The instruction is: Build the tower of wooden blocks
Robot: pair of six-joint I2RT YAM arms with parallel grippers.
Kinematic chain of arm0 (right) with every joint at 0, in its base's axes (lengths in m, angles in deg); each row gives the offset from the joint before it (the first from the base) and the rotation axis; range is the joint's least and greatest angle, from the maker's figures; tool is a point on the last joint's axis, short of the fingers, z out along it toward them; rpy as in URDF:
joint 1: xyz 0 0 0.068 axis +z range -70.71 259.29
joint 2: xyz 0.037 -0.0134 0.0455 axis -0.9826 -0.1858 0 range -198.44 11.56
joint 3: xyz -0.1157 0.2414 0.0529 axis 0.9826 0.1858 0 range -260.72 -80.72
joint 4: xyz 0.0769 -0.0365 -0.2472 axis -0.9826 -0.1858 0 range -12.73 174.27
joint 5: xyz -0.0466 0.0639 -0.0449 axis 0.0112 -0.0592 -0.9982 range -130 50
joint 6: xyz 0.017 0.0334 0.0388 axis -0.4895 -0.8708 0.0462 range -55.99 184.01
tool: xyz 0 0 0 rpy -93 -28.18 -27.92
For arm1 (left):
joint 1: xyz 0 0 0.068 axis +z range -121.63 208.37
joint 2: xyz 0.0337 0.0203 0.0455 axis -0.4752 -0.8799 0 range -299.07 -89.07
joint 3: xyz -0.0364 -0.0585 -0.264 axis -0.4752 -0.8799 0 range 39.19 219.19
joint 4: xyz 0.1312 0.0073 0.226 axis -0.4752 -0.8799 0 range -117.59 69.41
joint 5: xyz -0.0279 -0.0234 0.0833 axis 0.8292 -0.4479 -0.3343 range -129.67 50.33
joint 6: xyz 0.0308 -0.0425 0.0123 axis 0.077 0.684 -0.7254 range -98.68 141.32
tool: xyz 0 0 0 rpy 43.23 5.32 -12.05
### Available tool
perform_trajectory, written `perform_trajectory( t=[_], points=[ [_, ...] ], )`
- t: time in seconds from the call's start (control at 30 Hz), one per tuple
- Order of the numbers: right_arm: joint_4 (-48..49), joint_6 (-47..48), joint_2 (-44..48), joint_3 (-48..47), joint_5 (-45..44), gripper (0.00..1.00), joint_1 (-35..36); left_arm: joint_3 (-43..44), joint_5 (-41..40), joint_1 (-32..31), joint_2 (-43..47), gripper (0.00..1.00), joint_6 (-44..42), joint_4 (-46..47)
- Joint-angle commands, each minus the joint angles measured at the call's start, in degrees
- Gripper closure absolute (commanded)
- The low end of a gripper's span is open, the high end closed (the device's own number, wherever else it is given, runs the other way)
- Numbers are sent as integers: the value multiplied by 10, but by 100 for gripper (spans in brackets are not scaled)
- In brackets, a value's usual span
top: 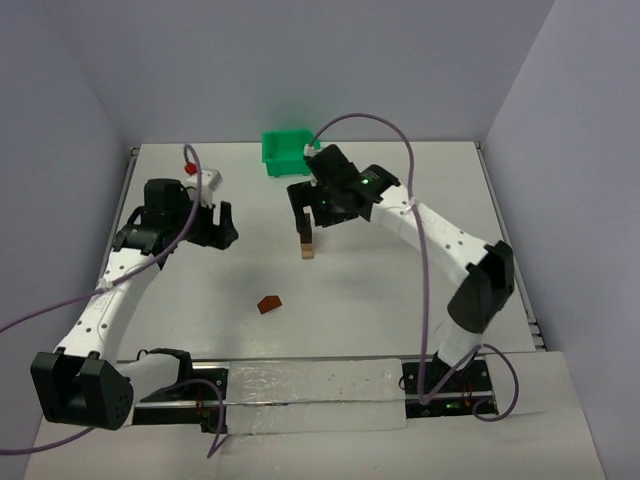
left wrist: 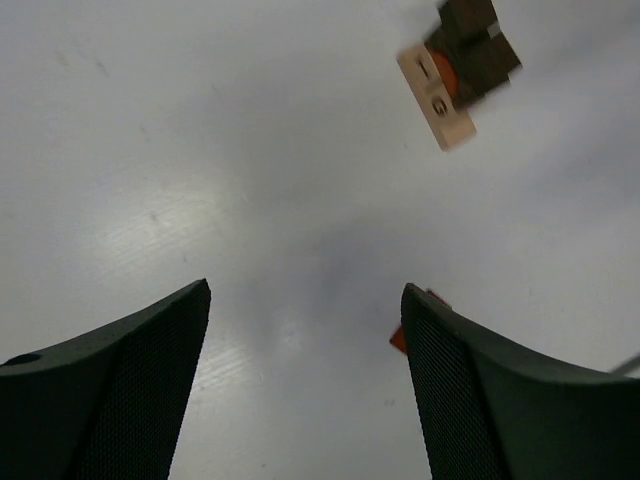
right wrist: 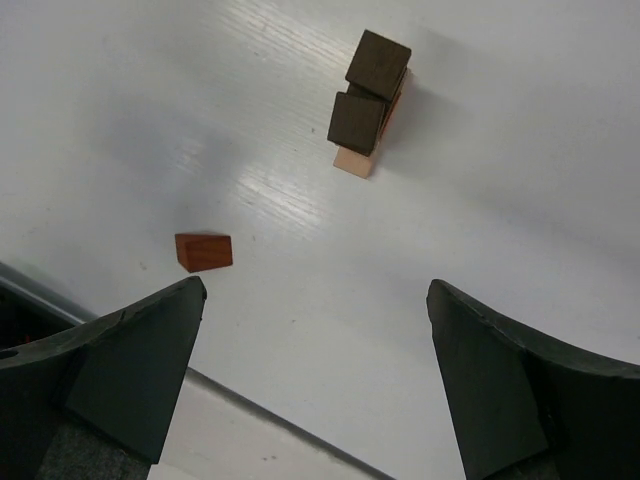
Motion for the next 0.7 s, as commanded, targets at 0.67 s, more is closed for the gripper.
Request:
perform_trajectory(
  t=[0.67],
  points=[
    [36, 74, 217, 109, -36, 0, -183, -80, -142, -381, -158, 23, -142, -53]
  ],
)
